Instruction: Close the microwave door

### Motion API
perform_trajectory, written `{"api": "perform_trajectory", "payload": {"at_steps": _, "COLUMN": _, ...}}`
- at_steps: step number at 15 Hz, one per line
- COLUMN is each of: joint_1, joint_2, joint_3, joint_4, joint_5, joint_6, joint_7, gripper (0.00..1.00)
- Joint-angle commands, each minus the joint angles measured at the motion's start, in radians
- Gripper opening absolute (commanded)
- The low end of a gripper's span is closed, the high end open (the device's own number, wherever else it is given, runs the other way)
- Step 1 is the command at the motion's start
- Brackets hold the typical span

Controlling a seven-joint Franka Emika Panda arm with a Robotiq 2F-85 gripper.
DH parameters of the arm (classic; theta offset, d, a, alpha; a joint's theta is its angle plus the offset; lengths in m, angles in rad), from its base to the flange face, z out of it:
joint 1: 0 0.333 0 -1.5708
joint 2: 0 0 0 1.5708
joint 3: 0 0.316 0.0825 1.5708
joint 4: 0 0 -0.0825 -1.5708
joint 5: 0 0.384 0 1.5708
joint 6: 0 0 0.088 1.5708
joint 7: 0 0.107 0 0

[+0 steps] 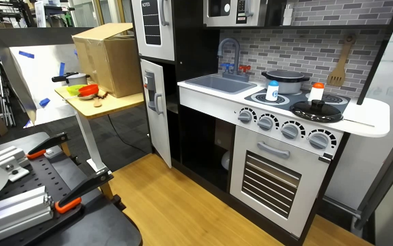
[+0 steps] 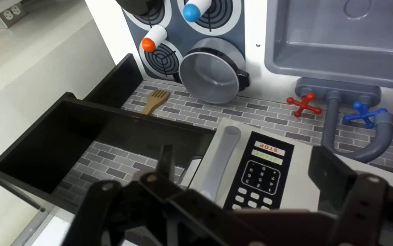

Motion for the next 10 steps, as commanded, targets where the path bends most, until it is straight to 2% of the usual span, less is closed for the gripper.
{"api": "perform_trajectory", "payload": {"at_steps": 1, "joint_1": -0.001, "joint_2": 0.029, "joint_3": -0.015, "joint_4": 0.019, "joint_5": 0.065, "joint_6": 0.074, "joint_7": -0.072, "gripper": 1.0}}
{"api": "perform_trajectory", "payload": {"at_steps": 7, "joint_1": -0.011, "joint_2": 0.07, "joint_3": -0.045, "joint_4": 0.049, "joint_5": 0.069, "joint_6": 0.1, "joint_7": -0.12, "gripper": 1.0}}
{"api": "perform_trajectory", "payload": {"at_steps": 8, "joint_1": -0.003, "joint_2": 0.047, "joint_3": -0.041, "joint_4": 0.029, "joint_5": 0.052, "joint_6": 0.074, "joint_7": -0.077, "gripper": 1.0}}
{"api": "perform_trajectory", "payload": {"at_steps": 10, "joint_1": -0.003, "joint_2": 0.056, "joint_3": -0.048, "joint_4": 0.035, "joint_5": 0.052, "joint_6": 0.076, "joint_7": -0.089, "gripper": 1.0}}
